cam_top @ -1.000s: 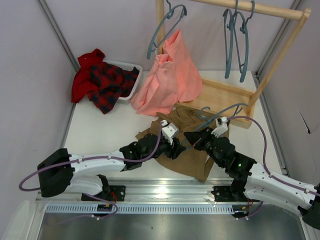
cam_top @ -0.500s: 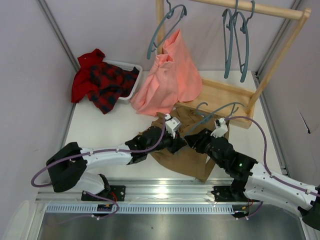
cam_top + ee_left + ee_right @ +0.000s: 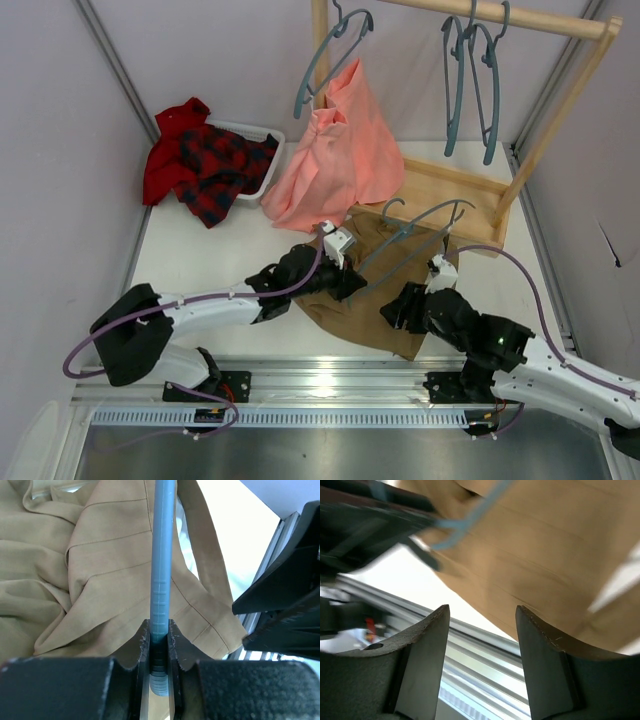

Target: Place the skirt on the hanger

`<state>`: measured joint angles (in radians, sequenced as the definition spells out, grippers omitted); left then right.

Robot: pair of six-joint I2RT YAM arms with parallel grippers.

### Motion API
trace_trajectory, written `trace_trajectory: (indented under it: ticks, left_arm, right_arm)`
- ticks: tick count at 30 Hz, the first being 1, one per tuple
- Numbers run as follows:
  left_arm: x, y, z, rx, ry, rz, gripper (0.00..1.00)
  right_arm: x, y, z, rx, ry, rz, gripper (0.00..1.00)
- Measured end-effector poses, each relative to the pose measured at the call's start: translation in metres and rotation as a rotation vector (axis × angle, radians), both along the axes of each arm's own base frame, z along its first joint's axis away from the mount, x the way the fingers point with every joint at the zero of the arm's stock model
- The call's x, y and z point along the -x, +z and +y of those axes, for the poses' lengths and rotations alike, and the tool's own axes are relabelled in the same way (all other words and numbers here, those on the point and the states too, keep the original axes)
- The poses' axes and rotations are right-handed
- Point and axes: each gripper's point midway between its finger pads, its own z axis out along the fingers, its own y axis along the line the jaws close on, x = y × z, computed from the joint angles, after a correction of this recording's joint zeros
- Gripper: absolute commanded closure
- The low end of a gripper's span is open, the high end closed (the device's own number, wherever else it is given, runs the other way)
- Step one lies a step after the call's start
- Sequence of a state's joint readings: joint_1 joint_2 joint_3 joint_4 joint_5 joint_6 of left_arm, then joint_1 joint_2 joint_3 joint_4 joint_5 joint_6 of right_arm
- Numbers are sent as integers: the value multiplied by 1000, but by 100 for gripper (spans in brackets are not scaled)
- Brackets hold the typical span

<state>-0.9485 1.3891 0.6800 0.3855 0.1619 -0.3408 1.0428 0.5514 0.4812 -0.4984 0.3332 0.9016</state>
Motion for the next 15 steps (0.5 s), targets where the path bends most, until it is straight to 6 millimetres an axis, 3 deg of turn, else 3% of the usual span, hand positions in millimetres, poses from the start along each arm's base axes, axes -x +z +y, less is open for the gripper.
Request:
trace_trajectory:
  ticks: [15]
  left_arm:
    - [6, 17, 9, 11, 1, -8, 100]
  right_arm:
    - [17, -64, -42, 239, -104, 180, 39]
